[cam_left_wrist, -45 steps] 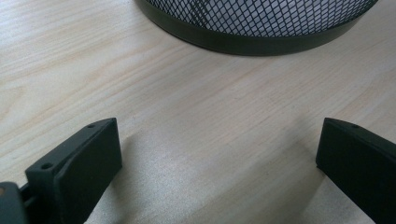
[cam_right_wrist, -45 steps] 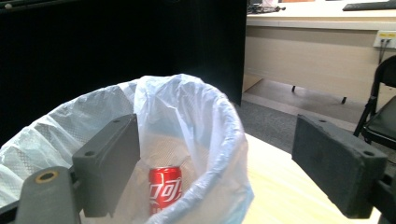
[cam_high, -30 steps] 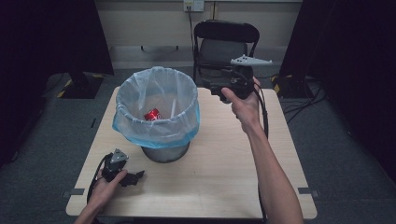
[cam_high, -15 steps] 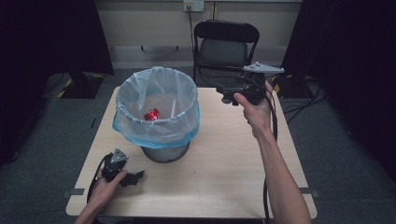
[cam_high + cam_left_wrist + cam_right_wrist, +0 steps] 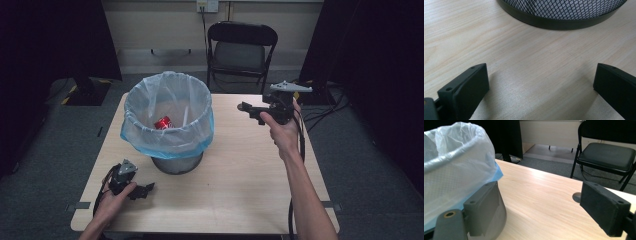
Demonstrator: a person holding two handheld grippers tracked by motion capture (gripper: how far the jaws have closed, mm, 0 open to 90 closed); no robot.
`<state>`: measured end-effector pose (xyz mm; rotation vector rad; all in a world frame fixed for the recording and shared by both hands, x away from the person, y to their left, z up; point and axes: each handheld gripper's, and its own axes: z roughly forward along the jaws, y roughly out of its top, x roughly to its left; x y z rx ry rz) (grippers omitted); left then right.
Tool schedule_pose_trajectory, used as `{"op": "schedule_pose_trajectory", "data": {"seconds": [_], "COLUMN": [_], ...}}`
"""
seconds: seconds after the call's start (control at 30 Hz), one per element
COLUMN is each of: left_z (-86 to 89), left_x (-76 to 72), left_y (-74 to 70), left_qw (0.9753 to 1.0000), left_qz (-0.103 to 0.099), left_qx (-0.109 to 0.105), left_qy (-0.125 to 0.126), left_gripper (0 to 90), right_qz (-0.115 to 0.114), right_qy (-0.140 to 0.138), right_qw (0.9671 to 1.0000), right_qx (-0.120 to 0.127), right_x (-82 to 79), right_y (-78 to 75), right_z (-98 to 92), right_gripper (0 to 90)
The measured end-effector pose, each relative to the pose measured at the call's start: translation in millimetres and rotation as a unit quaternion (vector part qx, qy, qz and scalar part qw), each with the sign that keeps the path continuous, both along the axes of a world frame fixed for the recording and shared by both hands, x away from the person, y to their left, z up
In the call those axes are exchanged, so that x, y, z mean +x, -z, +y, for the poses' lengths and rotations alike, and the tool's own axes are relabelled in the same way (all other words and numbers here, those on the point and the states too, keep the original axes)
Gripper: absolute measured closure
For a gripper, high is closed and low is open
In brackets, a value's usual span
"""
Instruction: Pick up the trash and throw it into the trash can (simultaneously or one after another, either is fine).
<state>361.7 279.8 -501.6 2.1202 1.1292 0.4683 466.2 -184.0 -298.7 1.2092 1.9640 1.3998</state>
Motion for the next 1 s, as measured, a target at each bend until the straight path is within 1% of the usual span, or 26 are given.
{"op": "schedule_pose_trajectory", "data": {"seconds": [0.2, 0.33, 0.47, 0.6, 0.7, 0.87, 1.0], "left_z": [0.2, -0.3, -0.3, -0.1, -0.2, -0.6, -1.0], "left_x": [0.1, 0.4, 0.3, 0.5, 0.7, 0.9, 0.9], "left_y": [-0.1, -0.4, -0.3, -0.2, 0.2, 0.2, 0.2], "left_qw": [1.0, 1.0, 1.0, 1.0, 1.0, 1.0, 1.0], "left_qz": [0.0, 0.002, 0.002, 0.001, 0.0, -0.001, -0.001], "left_qx": [0.001, 0.002, 0.002, 0.001, 0.0, 0.0, -0.001], "left_qy": [0.0, 0.0, -0.001, 0.001, 0.002, 0.0, -0.001], "left_gripper": [0.0, 0.0, 0.0, 0.0, 0.0, 0.0, 0.0], "right_qz": [0.014, 0.023, 0.033, 0.04, 0.045, 0.059, 0.067], "right_qy": [0.006, 0.016, 0.042, 0.049, 0.05, 0.053, 0.057], "right_qw": [0.9999, 0.9996, 0.9984, 0.9976, 0.9974, 0.9963, 0.9955], "right_qx": [-0.006, -0.007, -0.02, -0.027, -0.025, -0.033, -0.036], "right_x": [-2.2, -5.4, -8.8, -12.8, -15.1, -18.9, -22.4], "right_y": [16.1, 26.9, 35.2, 44.6, 51.1, 67.3, 75.7], "right_z": [-6.2, -12.6, -16.4, -21.2, -23.6, -27.2, -30.6], "right_gripper": [15.4, 16.3, 17.9, 17.8, 17.6, 17.2, 17.4]}}
